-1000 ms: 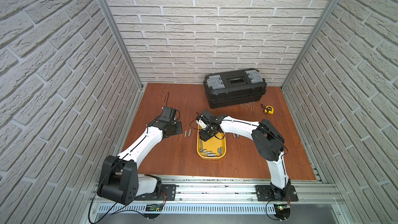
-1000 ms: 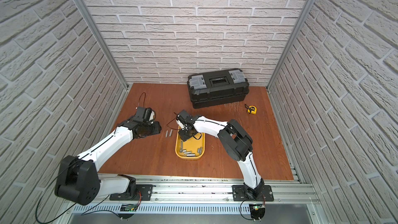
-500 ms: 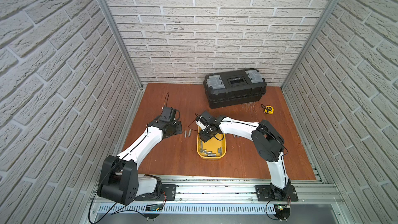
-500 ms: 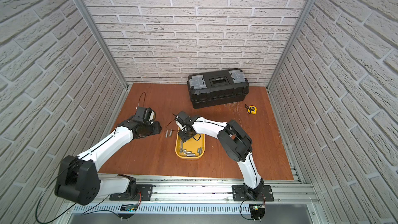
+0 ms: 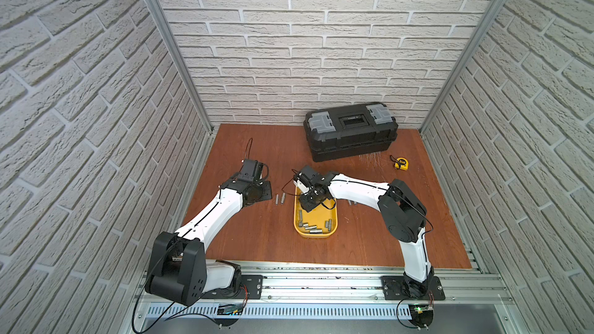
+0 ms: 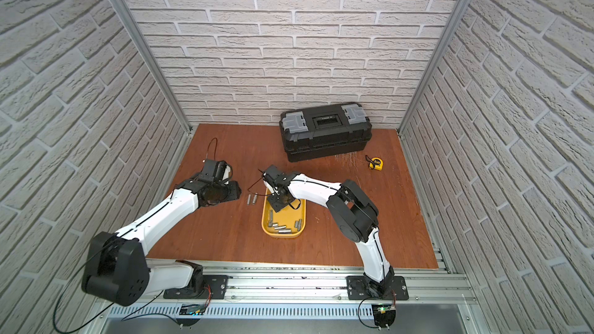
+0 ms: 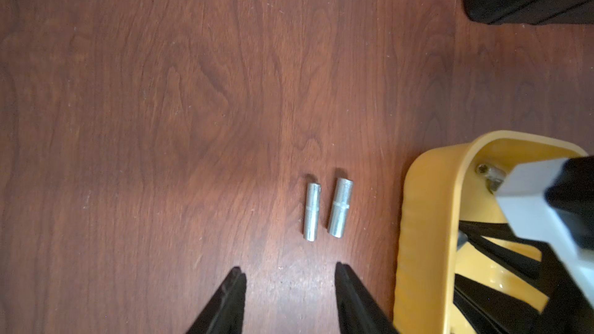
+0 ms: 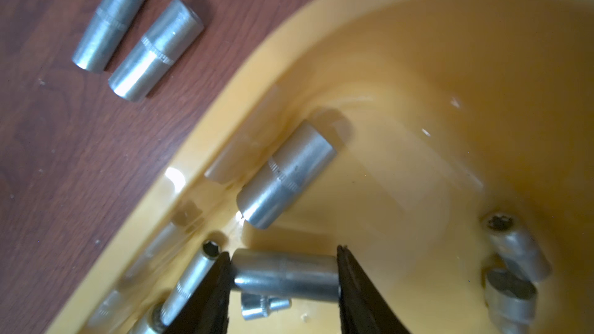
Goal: Take out the socket from the storage box
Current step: Pick up the socket head from the storage box.
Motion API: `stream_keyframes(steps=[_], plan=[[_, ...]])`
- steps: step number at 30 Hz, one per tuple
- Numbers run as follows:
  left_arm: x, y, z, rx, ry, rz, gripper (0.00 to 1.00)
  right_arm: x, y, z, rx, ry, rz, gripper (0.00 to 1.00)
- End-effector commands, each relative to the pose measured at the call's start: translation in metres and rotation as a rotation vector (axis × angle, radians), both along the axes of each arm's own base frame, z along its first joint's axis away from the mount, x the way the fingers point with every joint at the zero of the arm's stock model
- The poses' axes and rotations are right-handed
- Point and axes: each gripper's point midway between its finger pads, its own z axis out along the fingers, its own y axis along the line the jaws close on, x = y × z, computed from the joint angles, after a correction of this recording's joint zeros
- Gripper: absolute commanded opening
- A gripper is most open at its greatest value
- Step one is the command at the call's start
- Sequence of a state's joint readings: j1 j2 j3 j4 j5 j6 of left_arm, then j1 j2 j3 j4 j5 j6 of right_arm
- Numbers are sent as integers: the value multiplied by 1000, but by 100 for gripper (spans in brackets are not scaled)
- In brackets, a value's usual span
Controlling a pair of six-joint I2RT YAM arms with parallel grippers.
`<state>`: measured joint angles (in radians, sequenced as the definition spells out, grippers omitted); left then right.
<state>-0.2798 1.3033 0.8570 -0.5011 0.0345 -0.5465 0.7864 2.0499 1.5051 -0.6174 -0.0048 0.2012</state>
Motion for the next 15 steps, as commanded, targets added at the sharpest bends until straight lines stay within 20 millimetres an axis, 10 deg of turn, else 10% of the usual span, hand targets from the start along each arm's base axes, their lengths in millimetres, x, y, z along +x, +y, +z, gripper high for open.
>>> stream_keyframes(steps=[1, 8, 15], plan=[[3, 0, 5, -10, -21, 1, 49, 13, 2, 61, 81, -106, -6, 45], [4, -1, 7, -12, -26, -7, 49, 22, -33, 93, 98, -162, -86, 44], [6, -4, 7, -20, -27, -19, 49, 23, -113, 98, 82, -168, -281, 45]])
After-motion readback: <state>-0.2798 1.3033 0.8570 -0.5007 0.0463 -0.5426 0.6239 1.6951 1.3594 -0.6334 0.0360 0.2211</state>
